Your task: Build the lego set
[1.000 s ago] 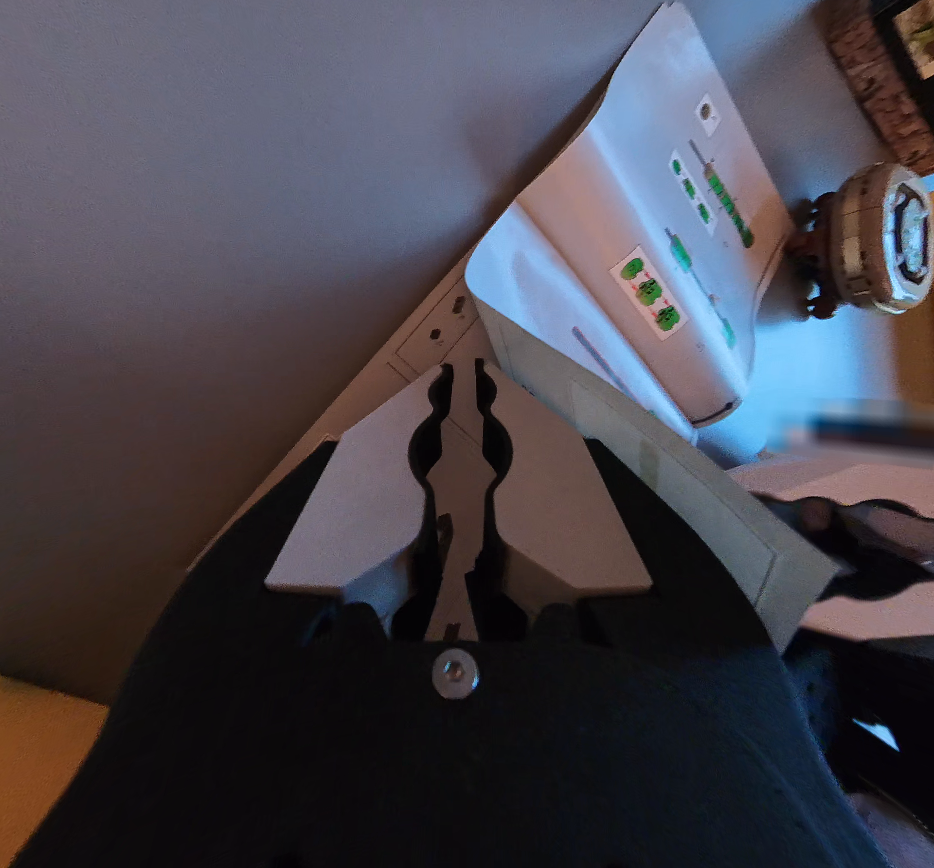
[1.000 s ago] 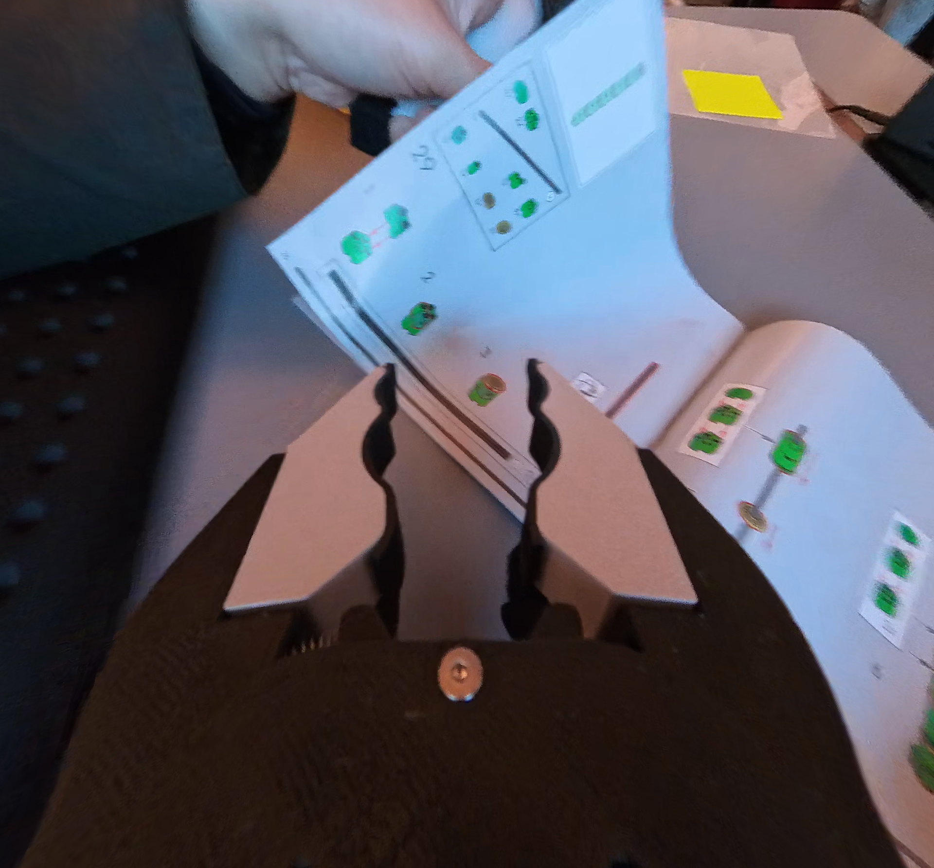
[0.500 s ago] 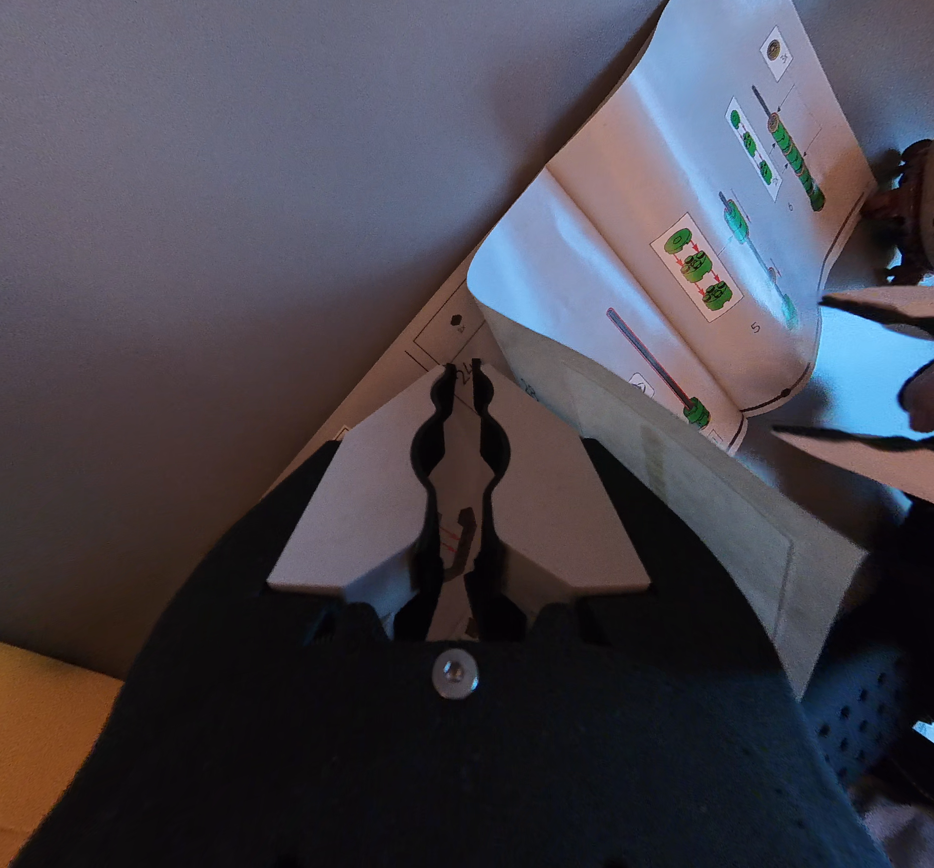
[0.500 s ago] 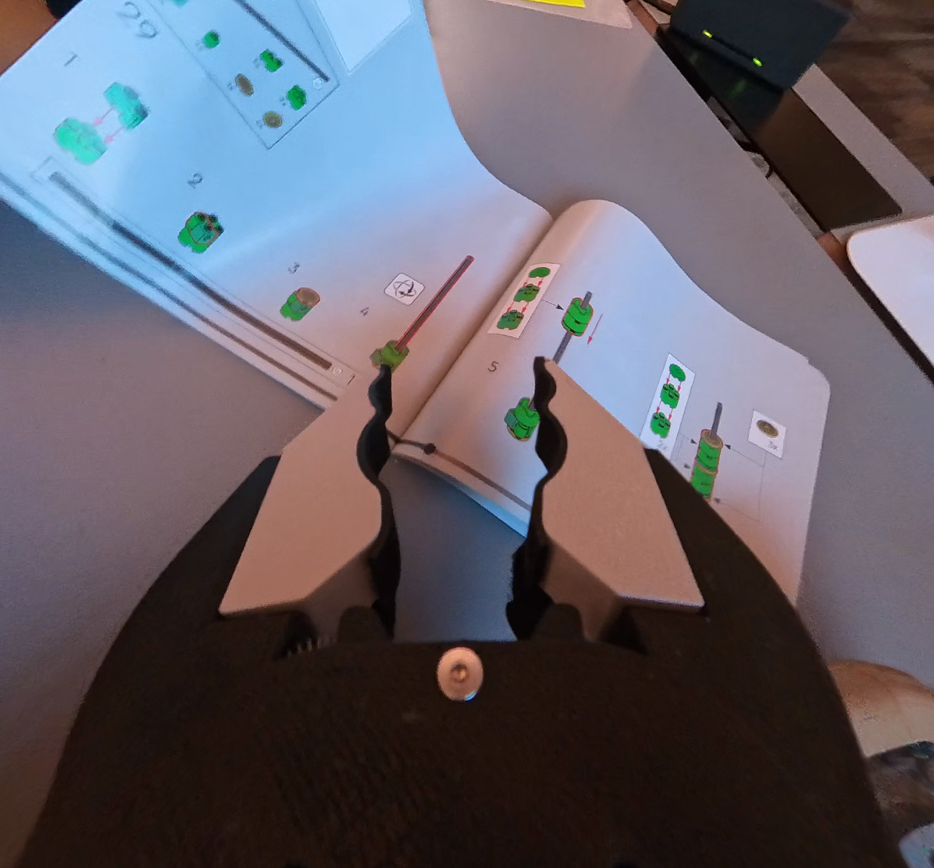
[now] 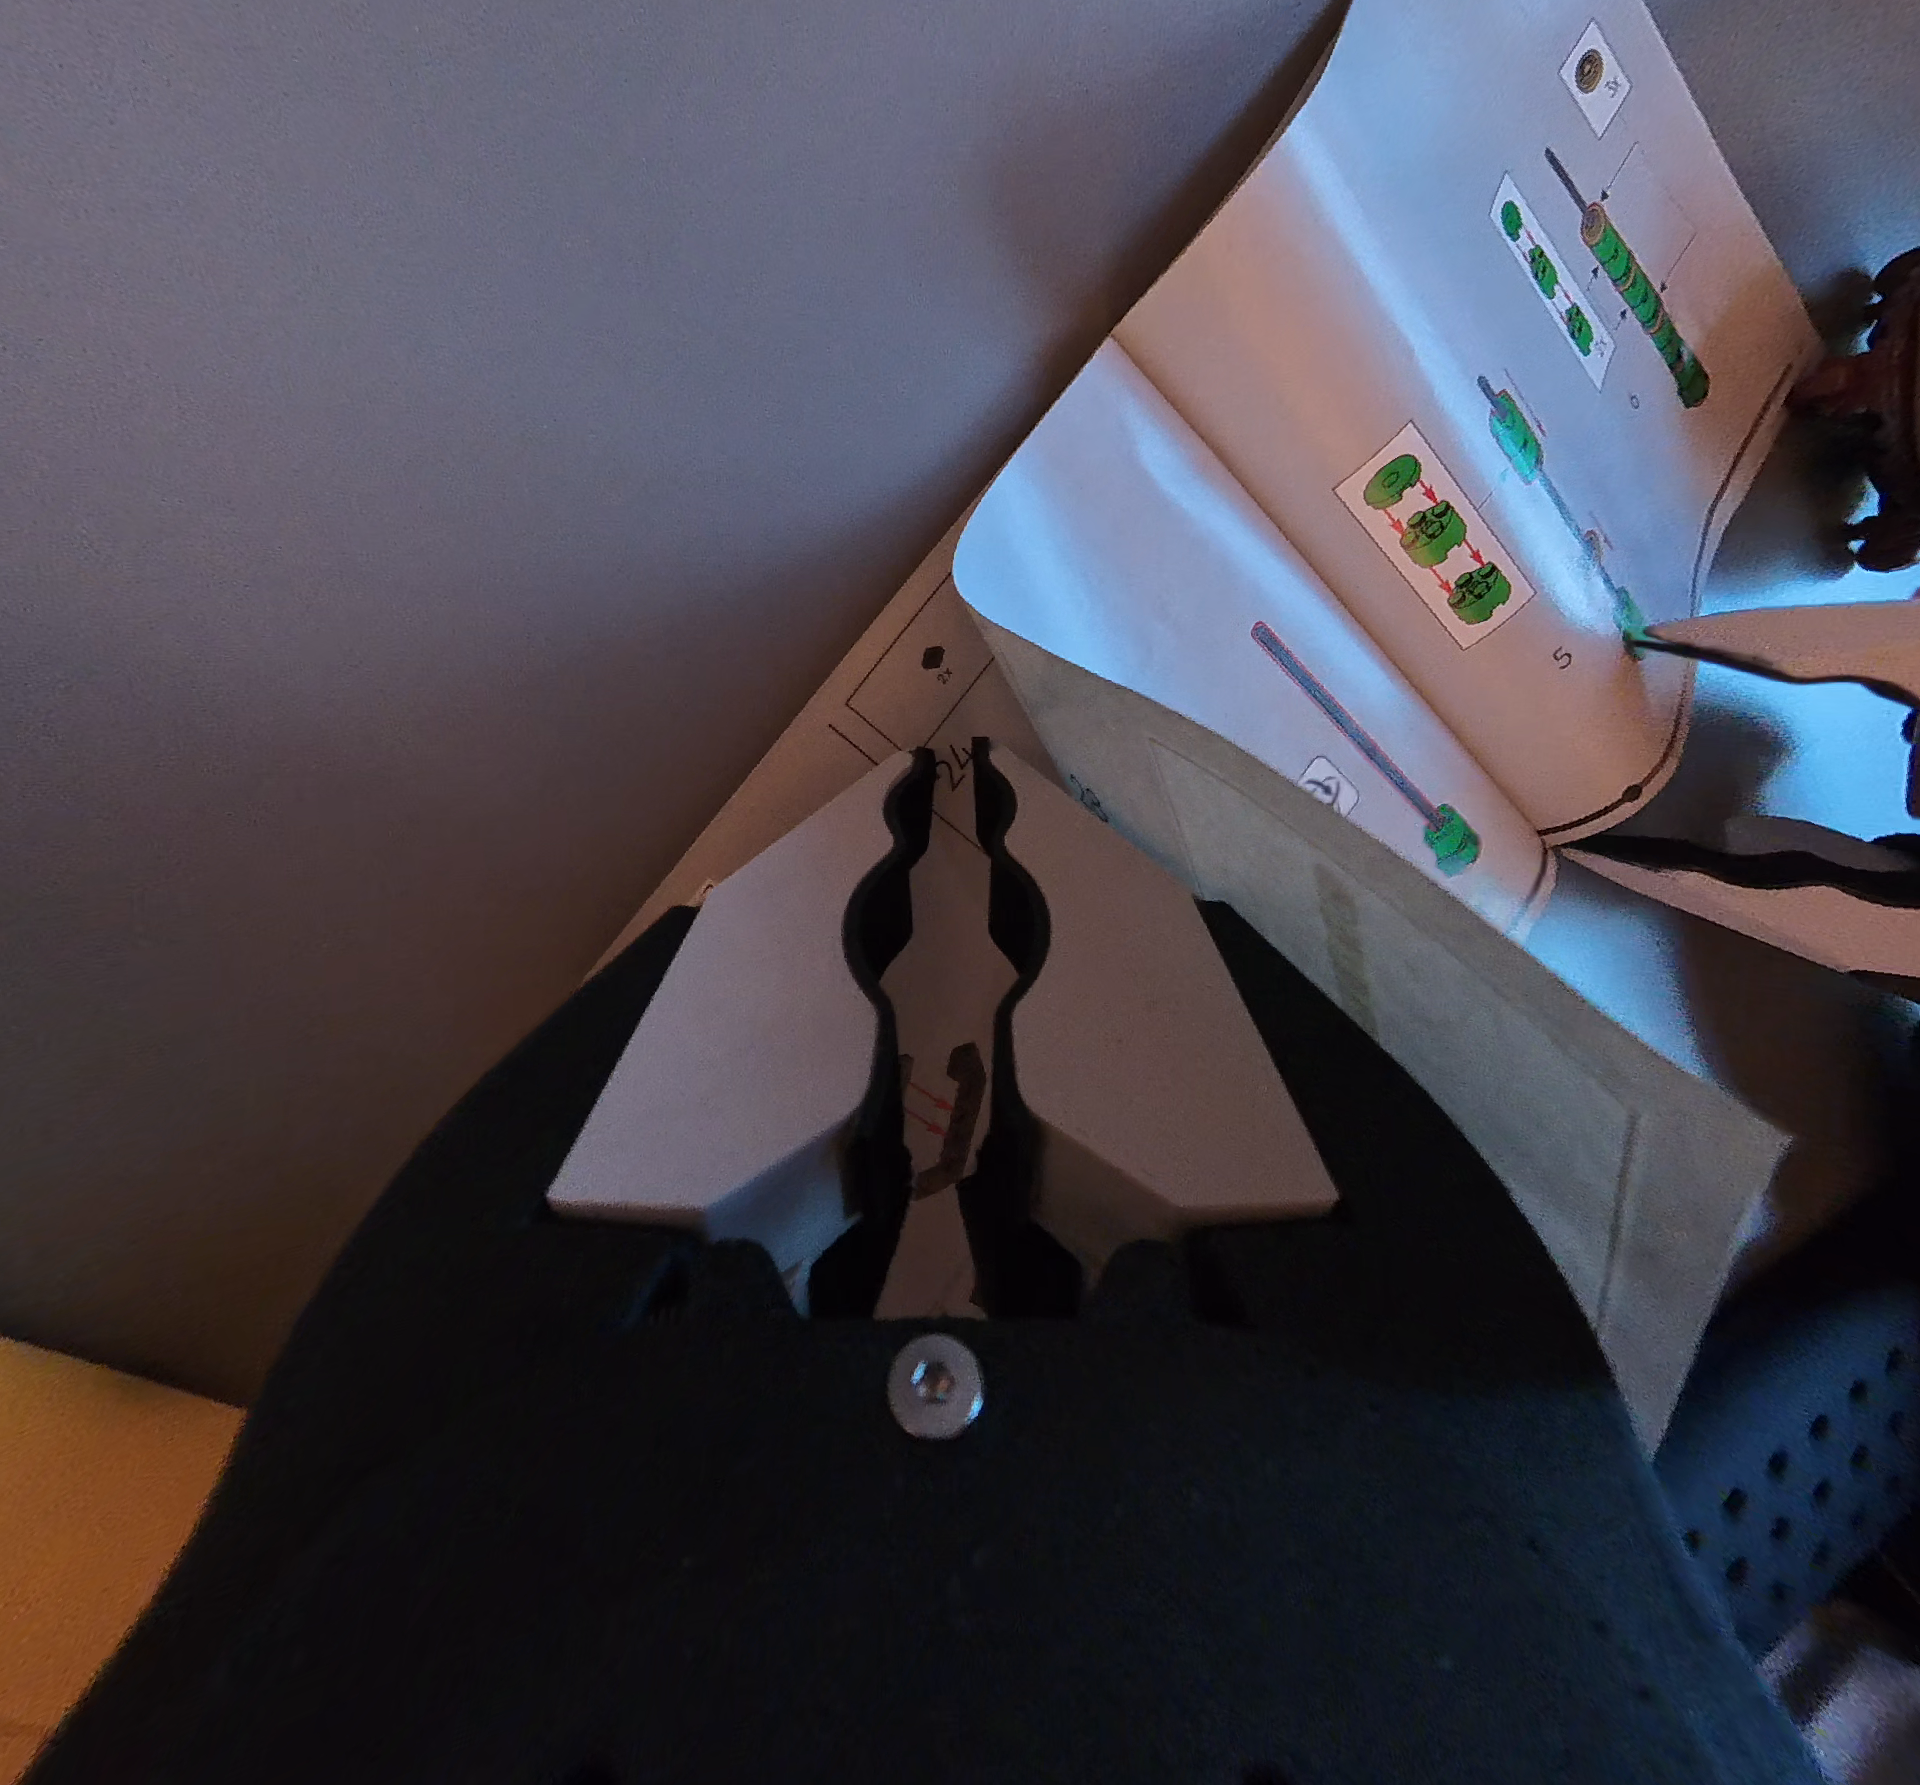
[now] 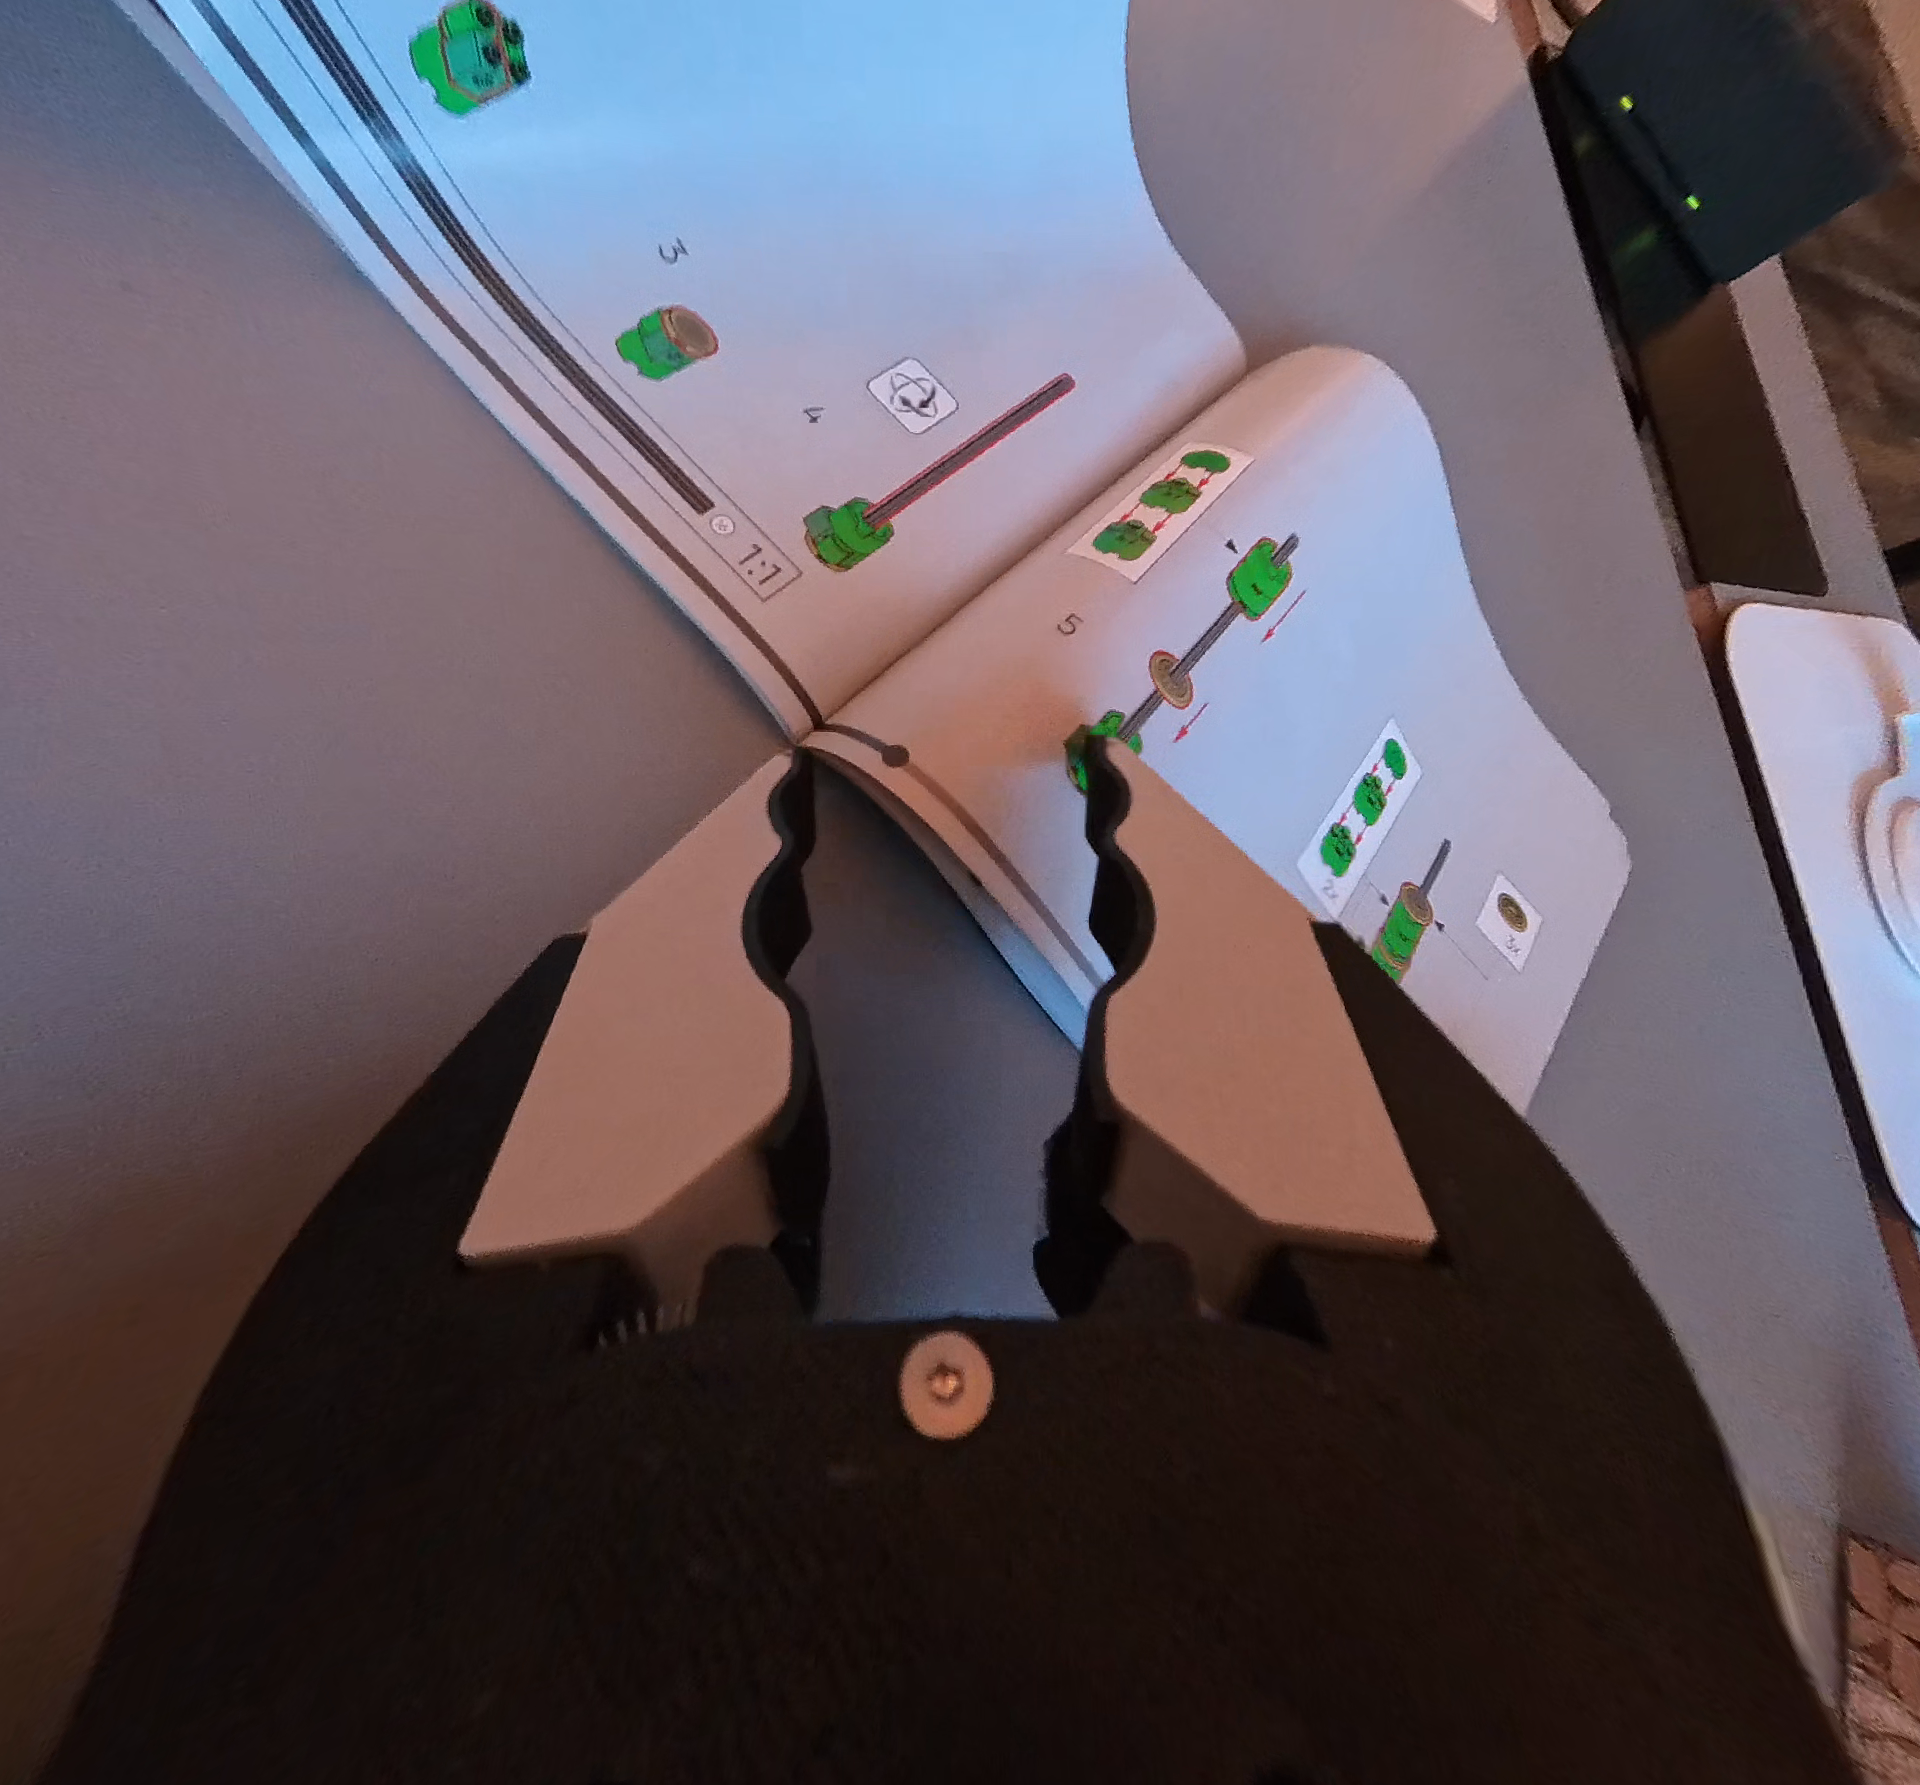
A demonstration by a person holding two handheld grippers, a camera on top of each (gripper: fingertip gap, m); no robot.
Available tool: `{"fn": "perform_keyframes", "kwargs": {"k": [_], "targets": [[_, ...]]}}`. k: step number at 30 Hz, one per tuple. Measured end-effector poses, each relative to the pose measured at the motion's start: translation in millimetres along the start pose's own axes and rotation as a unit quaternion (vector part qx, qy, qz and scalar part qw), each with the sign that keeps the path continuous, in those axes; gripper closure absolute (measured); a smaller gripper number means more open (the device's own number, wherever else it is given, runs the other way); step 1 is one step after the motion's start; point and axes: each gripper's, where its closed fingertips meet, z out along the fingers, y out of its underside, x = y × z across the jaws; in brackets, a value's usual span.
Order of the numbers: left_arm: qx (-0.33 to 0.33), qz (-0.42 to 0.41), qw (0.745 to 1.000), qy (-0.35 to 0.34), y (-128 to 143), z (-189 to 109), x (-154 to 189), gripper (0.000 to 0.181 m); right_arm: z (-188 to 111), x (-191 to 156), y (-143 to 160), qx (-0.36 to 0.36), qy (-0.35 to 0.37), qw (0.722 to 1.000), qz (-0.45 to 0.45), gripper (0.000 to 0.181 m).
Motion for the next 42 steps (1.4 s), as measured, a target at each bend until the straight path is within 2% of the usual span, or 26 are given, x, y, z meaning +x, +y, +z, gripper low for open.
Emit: {"fn": "perform_keyframes", "kwargs": {"k": [6, 10, 15, 22, 26, 30, 34, 39, 42], "targets": [[0.019, 0.004, 1.0, -0.003, -11, 5, -3, 0.178, 5, 6, 3, -0.014, 0.016, 1.0, 0.017, 0.146], [0.033, 0.002, 0.999, -0.002, -26, 12, -11, 0.181, 9, 5, 0, -0.013, 0.016, 0.999, 0.028, 0.149], [0.047, -0.014, 0.998, 0.032, -40, 20, -8, 0.181, 17, -14, -15, 0.014, -0.029, 0.998, 0.052, 0.149], [0.051, -0.012, 0.998, 0.046, -47, 25, -5, 0.181, 23, -26, -24, 0.014, -0.056, 0.995, 0.084, 0.149], [0.051, -0.026, 0.996, 0.071, -44, 23, -2, 0.177, 28, -34, -33, 0.02, -0.07, 0.991, 0.109, 0.145], [0.05, -0.045, 0.994, 0.087, -38, 18, -2, 0.176, 32, -50, -43, 0.014, -0.116, 0.975, 0.191, 0.124], [0.042, -0.069, 0.99, 0.117, -29, 14, 5, 0.172, 33, -51, -41, 0.008, -0.105, 0.98, 0.17, 0.124], [-0.003, -0.085, 0.982, 0.167, -10, 5, 24, 0.169, 32, -52, -42, 0.017, -0.105, 0.979, 0.173, 0.122], [-0.005, -0.073, 0.986, 0.148, -8, 5, 20, 0.169, 32, -53, -42, 0.02, -0.107, 0.979, 0.172, 0.121]]}}
